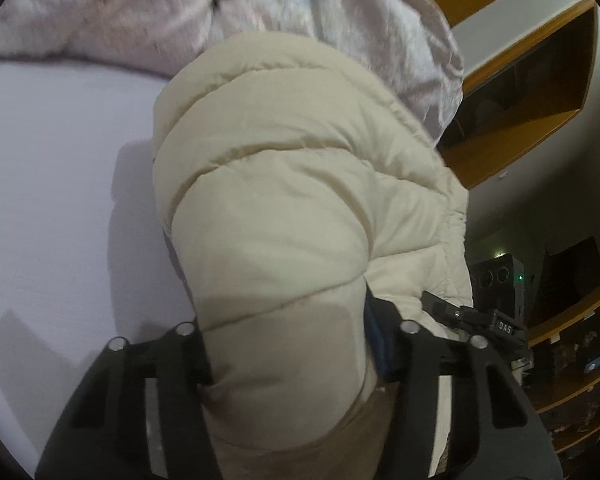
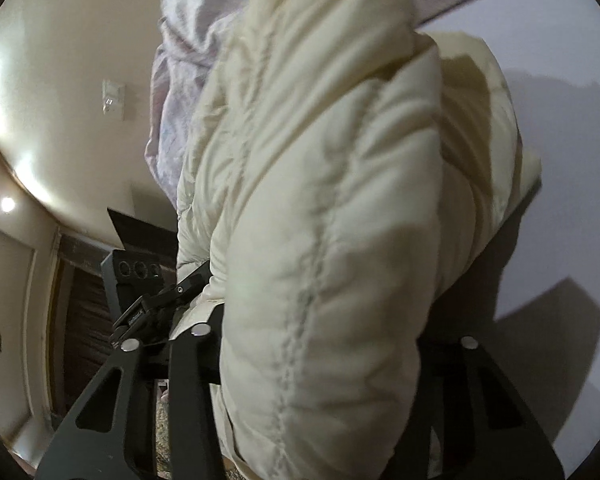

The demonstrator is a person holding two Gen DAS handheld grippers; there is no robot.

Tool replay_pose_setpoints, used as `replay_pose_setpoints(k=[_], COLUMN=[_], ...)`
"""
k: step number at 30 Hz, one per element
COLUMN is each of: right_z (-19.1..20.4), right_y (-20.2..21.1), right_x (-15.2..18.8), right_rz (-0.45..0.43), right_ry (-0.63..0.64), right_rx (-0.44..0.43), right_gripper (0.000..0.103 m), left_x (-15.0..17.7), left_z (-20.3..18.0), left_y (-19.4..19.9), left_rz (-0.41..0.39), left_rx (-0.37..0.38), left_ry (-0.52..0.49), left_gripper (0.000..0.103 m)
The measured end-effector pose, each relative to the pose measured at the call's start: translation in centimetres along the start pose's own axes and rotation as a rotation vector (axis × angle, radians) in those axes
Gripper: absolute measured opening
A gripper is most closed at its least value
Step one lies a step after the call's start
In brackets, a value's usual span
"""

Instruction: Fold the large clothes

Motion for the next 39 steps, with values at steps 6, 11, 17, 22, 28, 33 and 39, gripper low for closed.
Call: replay_pose_setpoints(k=[6, 11, 17, 22, 28, 33, 39], right_z=[5.1, 7.7, 8.2, 7.6, 6.0, 5.2, 5.8], right_y=[-4.5, -7.8, -11.0, -11.8, -11.9, -11.7, -7.2], right_x=[-0.7, -1.3, -1.6, -2.3, -2.7, -2.8, -3.1], right_rz=[0.046, 0.078, 0.108, 0.092, 0.061, 0.011, -0.120], right_ry=[0.100, 0.162, 0.197, 0.205, 0.189, 0.206, 0.258], right_rx=[-0.021, -0.027, -0.004, 0.008, 0.074, 0.213, 0.335], right_gripper=[0.035, 0.035, 0.034, 0.035, 0.044, 0.071, 0.079], left_x=[-1.3, -2.2, -1.9, -2.3, -2.9, -2.8, -2.7], left_z=[3.2, 5.8, 9.0, 10.0, 10.8, 11.0, 10.7], left_y=[5.1, 8.6, 10.4, 10.1, 8.1, 8.1, 9.8], left_rz=[-0.099, -0.164, -0.188, -0.181, -0.144, -0.123, -0.129], left_rx=[-0.071, -0.128, -0.186, -0.231, -0.347, -0.452, -0.566], left_ry=[0.000, 0.011, 0.035, 0.015, -0.026, -0.043, -0.073], left_gripper=[0.046, 0.046, 0.046, 0.048, 0.062, 0.079, 0.089])
Point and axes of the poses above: each gripper's, at about its wrist camera, not at the fingertips, and y roughly against the way its jaws point, z to its left, x to its underside, the point moved 10 cm from there along -y, roughly the way its jaws point, and after that the axes turned 10 degrees about -y, right-handed, at the moved point
